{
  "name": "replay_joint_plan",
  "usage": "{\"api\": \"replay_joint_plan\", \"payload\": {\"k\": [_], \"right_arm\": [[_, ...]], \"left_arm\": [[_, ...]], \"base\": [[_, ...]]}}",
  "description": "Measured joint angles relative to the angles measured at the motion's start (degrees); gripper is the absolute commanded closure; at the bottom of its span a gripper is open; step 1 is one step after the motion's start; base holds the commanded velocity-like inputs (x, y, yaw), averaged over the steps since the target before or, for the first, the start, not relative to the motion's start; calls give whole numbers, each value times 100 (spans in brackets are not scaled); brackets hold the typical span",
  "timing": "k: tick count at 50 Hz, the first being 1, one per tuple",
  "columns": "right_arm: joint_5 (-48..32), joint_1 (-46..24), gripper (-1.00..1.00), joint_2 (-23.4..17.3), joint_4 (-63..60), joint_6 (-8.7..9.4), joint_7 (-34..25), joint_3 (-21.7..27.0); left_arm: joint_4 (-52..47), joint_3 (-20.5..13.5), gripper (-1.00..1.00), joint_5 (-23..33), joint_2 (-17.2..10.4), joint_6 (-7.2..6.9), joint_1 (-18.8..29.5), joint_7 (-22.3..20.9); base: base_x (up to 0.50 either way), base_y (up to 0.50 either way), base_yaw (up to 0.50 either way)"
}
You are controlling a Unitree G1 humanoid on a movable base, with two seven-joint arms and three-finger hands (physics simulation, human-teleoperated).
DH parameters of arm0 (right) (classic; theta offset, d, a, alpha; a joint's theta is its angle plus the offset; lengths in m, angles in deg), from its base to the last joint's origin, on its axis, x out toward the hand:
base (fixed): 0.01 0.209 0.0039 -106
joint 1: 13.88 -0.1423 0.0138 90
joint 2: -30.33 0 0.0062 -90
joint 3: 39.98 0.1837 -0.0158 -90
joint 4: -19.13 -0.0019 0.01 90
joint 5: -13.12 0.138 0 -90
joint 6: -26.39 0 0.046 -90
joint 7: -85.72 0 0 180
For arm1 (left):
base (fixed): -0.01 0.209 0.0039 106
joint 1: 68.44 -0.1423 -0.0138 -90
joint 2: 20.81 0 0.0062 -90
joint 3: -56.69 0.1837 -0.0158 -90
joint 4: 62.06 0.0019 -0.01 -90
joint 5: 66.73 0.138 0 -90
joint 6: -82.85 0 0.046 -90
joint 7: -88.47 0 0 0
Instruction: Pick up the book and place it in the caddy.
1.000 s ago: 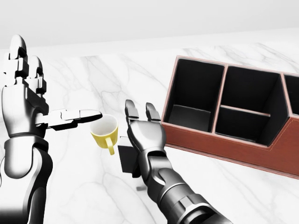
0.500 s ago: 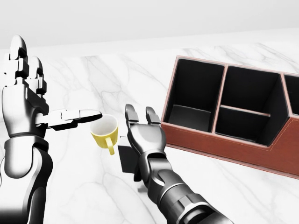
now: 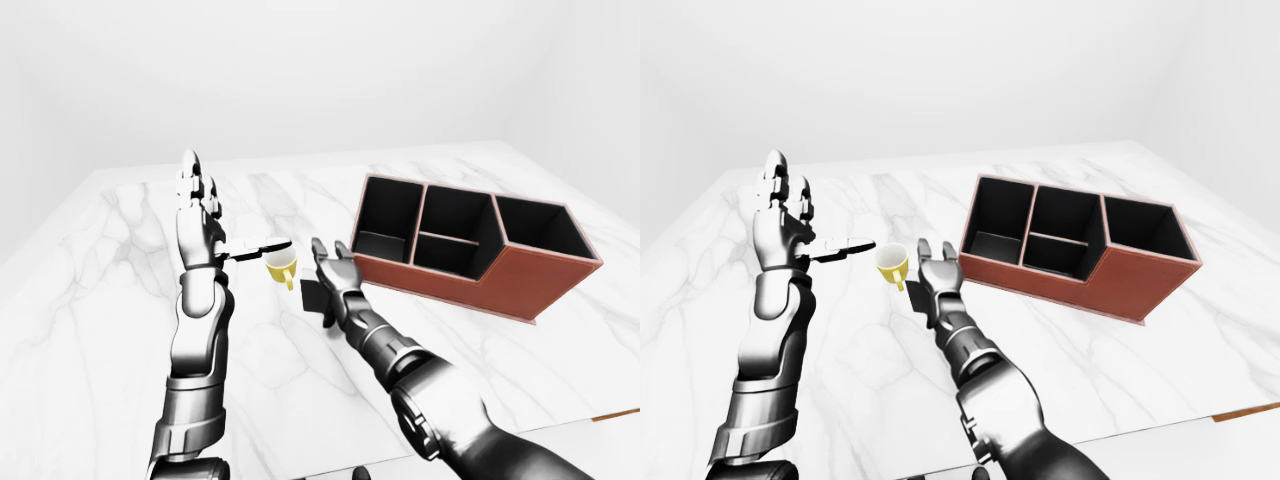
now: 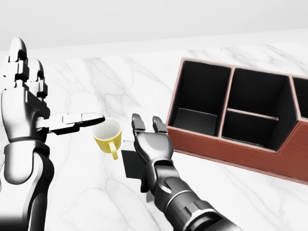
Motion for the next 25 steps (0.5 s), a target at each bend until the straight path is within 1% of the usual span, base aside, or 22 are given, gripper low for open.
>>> {"api": "replay_joint_plan", "payload": {"k": [25], "right_arm": [[-206,29,-100,18,45,0,-285,28]], "left_arm": [[-53,1,-100,-59,7,0,-10,-5]], "base": [[0,0,0]]}}
